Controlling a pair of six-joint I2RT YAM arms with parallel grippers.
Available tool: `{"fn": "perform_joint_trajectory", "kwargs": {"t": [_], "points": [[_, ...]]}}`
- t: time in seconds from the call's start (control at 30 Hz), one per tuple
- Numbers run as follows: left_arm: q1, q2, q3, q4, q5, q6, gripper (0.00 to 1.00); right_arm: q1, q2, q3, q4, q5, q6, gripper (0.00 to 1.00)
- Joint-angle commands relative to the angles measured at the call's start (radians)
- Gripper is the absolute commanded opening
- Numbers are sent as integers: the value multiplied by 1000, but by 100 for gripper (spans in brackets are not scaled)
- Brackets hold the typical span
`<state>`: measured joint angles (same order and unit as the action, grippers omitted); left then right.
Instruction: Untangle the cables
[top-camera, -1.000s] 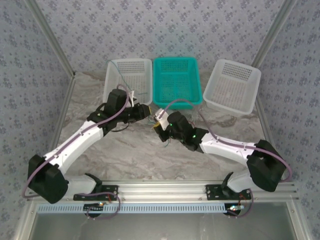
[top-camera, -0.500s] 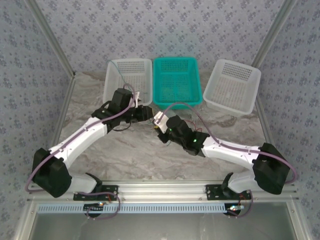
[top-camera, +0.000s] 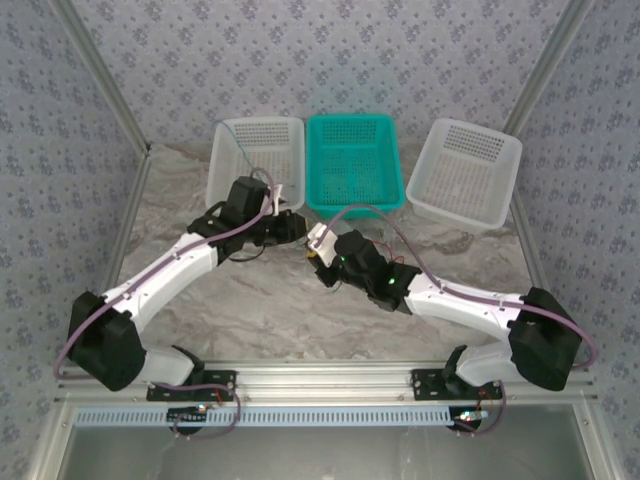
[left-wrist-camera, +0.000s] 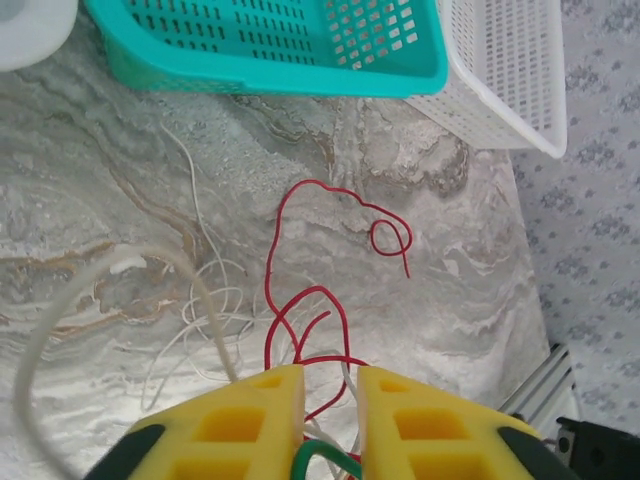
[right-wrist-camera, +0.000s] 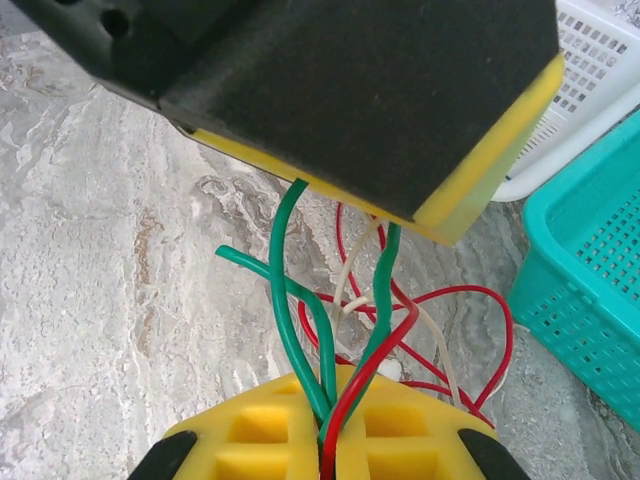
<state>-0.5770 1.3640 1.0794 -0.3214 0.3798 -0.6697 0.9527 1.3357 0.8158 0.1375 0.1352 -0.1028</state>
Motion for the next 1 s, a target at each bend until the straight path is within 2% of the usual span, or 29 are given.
{"fn": "perform_joint_trajectory", "kwargs": {"t": [0.0,0.07,0.17,0.27,0.43,0.53,0.63,0.7,0.83,0.9,0.97], "points": [[-8,-35,20,-3,15,12,7,-15,6,3,-16,13,0,1],[-7,-47,29,-22,5,20,0,-26,17,3,-31,14,15,7],[-4,-75,47,-51,-8,37,0,-58,35,-20,-31,18,52,15],[8,-115,66,-84,-24,59,0,-109,44,-66,-17,11,101,16],[56,-173,71,-126,-36,82,0,-210,41,-165,45,-104,197,17],[81,-200,63,-135,-37,94,0,-226,55,-212,65,-121,207,17],[106,-219,61,-148,-38,115,0,-228,75,-256,82,-153,214,24],[113,-223,58,-146,-22,128,0,-228,71,-278,88,-171,229,24],[111,-205,57,-142,47,177,0,-227,3,-282,49,-175,248,25],[111,-200,53,-149,65,223,0,-231,-66,-272,24,-173,254,33],[112,-204,44,-157,82,290,0,-242,-151,-262,10,-182,260,37]]}}
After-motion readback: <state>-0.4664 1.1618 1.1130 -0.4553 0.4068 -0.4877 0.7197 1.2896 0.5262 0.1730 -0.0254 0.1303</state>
